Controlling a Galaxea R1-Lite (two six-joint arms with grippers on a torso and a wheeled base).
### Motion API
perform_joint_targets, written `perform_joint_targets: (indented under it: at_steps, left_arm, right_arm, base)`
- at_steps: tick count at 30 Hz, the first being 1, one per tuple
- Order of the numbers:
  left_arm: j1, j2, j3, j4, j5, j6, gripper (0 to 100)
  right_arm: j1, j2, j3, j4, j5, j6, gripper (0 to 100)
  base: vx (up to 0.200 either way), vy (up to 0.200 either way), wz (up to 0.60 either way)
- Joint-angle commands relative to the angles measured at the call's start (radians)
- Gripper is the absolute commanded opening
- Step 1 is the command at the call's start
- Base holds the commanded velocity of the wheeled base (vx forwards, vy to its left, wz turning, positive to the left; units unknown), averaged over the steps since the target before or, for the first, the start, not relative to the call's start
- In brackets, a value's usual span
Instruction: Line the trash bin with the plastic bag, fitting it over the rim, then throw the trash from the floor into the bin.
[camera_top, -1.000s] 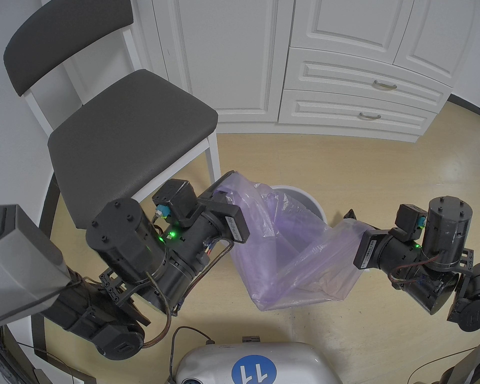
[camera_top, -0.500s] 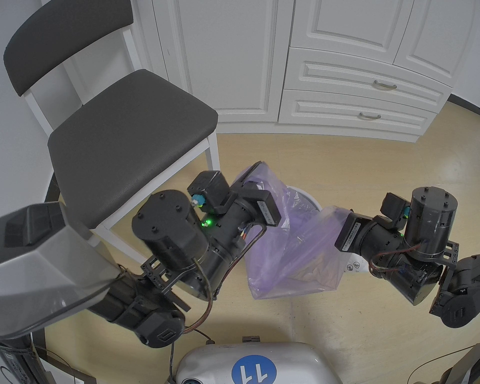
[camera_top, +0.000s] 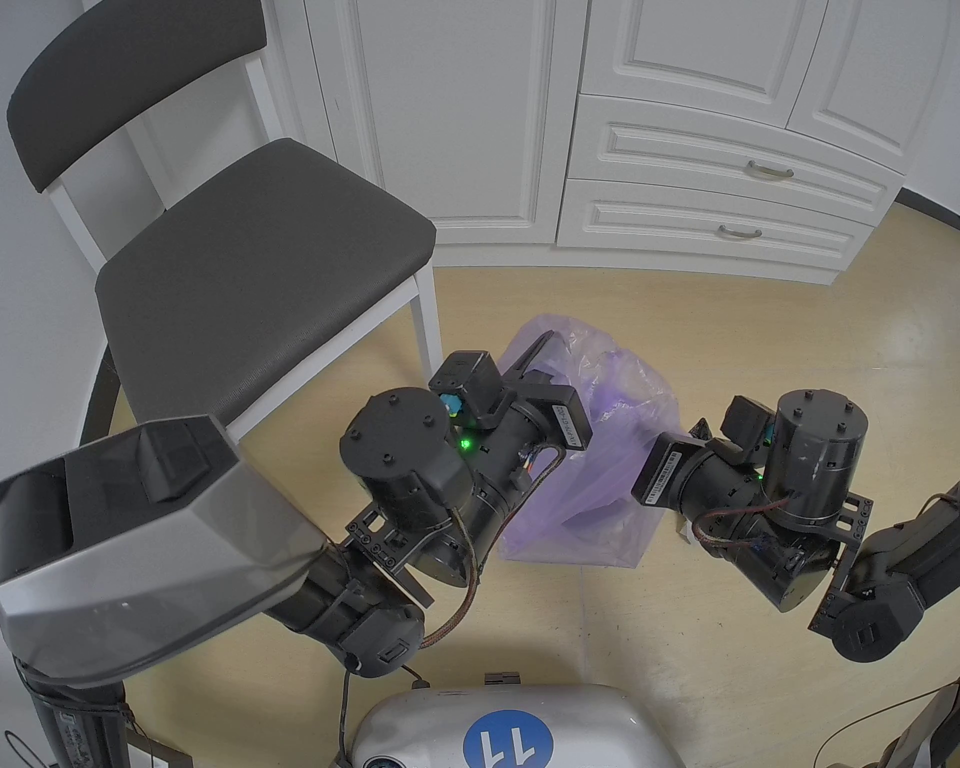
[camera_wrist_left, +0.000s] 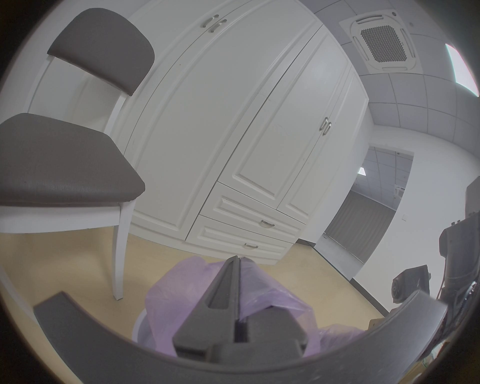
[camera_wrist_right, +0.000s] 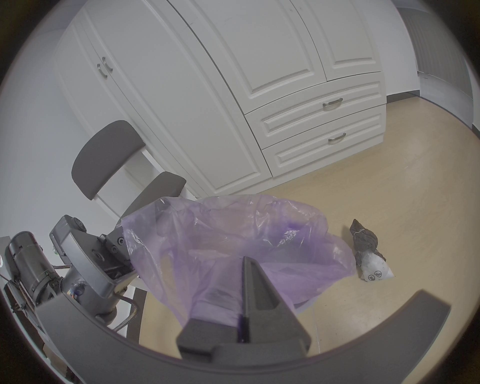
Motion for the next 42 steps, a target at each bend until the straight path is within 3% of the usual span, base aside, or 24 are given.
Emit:
perform_joint_targets:
  at_steps: [1,10,17,24,28,34,42]
  left_arm:
    - [-0.002,0.017,0.013,-0.010,0.005,-0.003,0]
    - [-0.009,-0.020,0.054,-0.010,0.008,-0.007,0]
    - [0.029,0.018,0.037,-0.001,0.002,-0.041,0]
    - [0.072,0.073,-0.026,0.026,-0.003,-0.078,0]
    - [0.095,0.139,-0.093,0.029,-0.004,-0.111,0]
    - [0.138,0.188,-0.167,0.071,-0.004,-0.162,0]
    - [0.144,0.118,-0.128,0.049,-0.003,-0.167,0]
  right_arm:
    - [-0.001,0.016,-0.002,0.001,0.003,0.002,0]
    - [0.021,0.001,-0.010,0.010,0.003,0.022,0]
    - [0.019,0.032,-0.025,0.012,0.005,0.043,0]
    - [-0.053,0.202,-0.108,0.013,0.075,0.181,0]
    - [-0.095,0.286,-0.163,0.003,0.080,0.241,0]
    - [-0.137,0.338,-0.217,-0.008,0.105,0.302,0]
    - [-0.154,0.391,-0.343,-0.022,0.183,0.319,0]
  base:
    - [0.000,0.000,0.00]
    - [0.000,0.000,0.00]
    - [0.000,0.000,0.00]
    - [0.000,0.000,0.00]
    - [0.000,0.000,0.00]
    - [0.000,0.000,0.00]
    - [0.000,0.000,0.00]
